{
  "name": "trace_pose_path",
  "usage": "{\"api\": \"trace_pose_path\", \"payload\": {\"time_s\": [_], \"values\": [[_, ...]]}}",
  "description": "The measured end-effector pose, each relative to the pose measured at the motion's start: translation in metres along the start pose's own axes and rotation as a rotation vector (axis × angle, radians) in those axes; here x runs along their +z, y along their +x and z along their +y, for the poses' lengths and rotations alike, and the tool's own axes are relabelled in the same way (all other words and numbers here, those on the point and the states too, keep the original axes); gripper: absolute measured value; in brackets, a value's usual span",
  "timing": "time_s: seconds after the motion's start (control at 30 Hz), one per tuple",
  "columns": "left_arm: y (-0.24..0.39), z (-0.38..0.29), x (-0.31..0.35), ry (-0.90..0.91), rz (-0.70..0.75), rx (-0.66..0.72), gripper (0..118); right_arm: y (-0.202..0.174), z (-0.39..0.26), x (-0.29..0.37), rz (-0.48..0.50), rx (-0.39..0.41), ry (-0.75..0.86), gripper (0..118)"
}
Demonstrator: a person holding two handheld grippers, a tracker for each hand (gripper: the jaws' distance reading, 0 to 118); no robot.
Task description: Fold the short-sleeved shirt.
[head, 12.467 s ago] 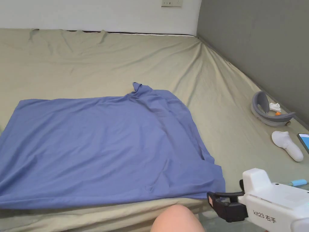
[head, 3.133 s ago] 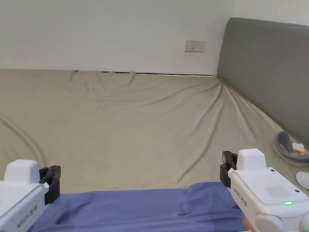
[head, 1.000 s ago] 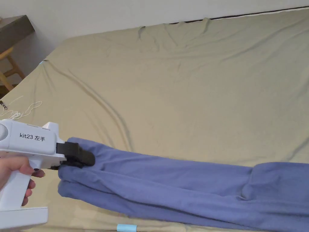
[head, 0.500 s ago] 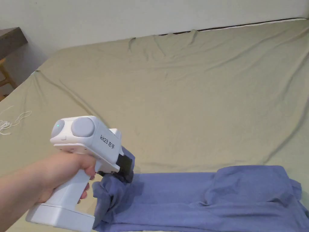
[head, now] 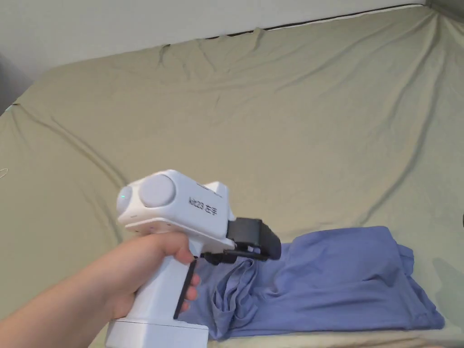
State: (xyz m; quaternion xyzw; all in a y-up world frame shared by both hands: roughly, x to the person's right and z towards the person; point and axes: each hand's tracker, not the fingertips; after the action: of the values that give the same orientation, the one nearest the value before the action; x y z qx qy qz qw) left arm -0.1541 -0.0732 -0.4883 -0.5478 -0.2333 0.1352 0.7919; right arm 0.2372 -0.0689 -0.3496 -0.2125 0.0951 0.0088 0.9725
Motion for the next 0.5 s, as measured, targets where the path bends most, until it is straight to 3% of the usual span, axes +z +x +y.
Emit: {"api": "trace_pose_path", "payload": {"time_s": [0.03, 0.07, 0.1, 0.13, 0.2, 0.27, 0.4, 0.5], "values": [[0.000, -0.001, 0.013, 0.035, 0.002, -0.027, 69, 0.000, 0.000, 0.000, 0.007, 0.001, 0.000, 0], [-0.003, -0.003, 0.023, 0.067, 0.039, -0.059, 46, -0.001, 0.000, -0.001, 0.015, 0.003, 0.000, 0], [-0.010, -0.005, 0.025, 0.087, 0.111, -0.059, 9, -0.003, 0.000, -0.002, 0.023, 0.007, -0.002, 0], [-0.011, -0.015, 0.025, 0.117, 0.179, -0.030, 0, -0.004, 0.000, -0.004, 0.030, 0.012, -0.003, 0], [-0.028, -0.028, 0.007, 0.019, 0.343, -0.135, 0, -0.008, 0.000, -0.006, 0.042, 0.024, -0.006, 0], [-0.048, -0.034, -0.012, -0.033, 0.469, -0.121, 0, -0.011, 0.001, -0.008, 0.050, 0.034, -0.008, 0], [-0.050, -0.062, -0.040, -0.106, 0.359, -0.058, 0, -0.014, 0.001, -0.008, 0.051, 0.055, -0.005, 0], [-0.029, -0.068, -0.056, -0.081, 0.380, -0.114, 0, -0.014, 0.001, -0.011, 0.054, 0.051, -0.013, 0]]}}
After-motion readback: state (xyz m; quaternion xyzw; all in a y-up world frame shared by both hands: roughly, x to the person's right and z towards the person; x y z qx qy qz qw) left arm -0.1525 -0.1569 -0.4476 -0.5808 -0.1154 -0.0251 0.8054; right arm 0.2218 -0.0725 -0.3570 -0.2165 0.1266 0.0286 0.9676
